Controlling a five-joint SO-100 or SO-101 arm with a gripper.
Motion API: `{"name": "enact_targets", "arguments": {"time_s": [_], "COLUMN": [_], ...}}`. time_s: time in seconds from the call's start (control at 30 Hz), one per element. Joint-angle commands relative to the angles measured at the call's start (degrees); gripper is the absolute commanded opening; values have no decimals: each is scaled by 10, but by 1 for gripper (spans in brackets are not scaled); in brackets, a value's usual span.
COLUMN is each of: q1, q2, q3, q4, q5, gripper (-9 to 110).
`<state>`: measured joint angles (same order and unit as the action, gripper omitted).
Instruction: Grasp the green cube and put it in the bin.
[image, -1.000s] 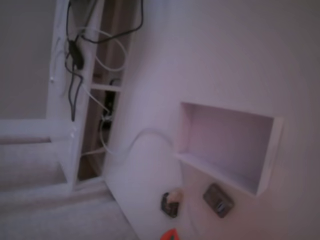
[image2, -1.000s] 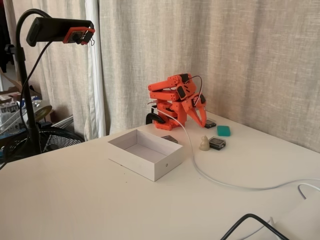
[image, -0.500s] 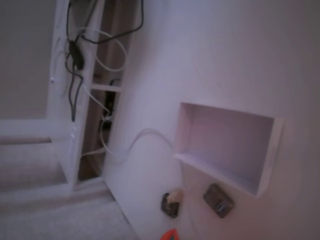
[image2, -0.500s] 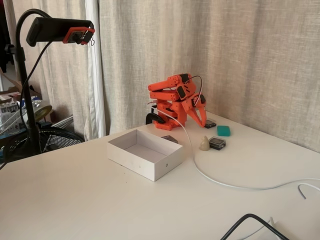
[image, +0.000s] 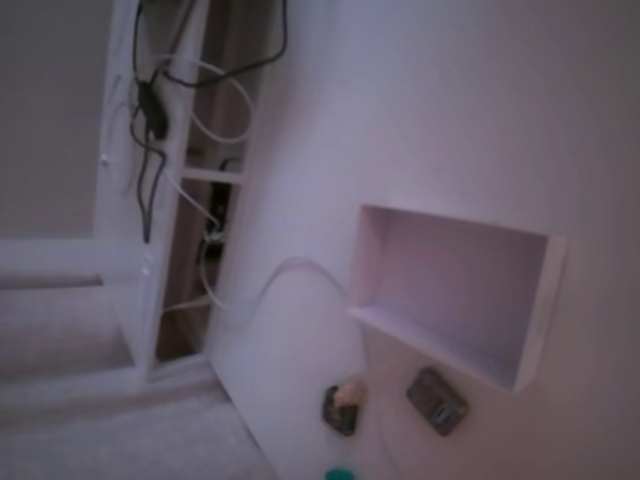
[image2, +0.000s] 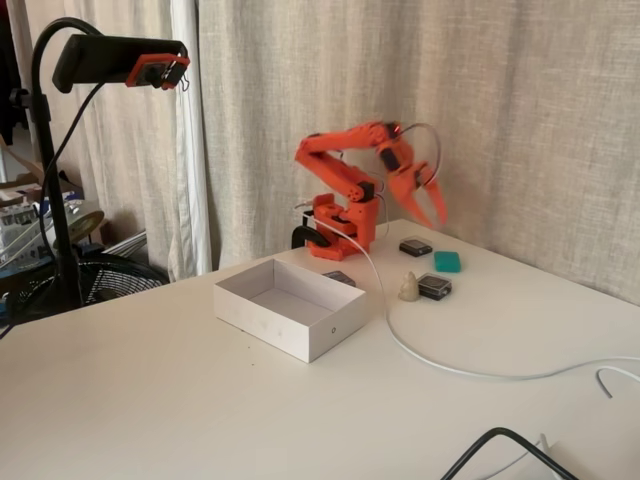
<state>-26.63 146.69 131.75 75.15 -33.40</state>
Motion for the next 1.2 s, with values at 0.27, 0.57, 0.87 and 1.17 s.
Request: {"name": "enact_targets", "arguments": {"time_s": [0.27, 0.57, 0.87, 1.17], "q1": [-116, -93, -35, -24], "q2": [-349, -440, -444, -439], "q3": [-450, -330, -199, -127], "q4": [269, 240, 115, 114], "q5": [-47, -101, -99, -96], "gripper": [38, 38, 38, 38]}}
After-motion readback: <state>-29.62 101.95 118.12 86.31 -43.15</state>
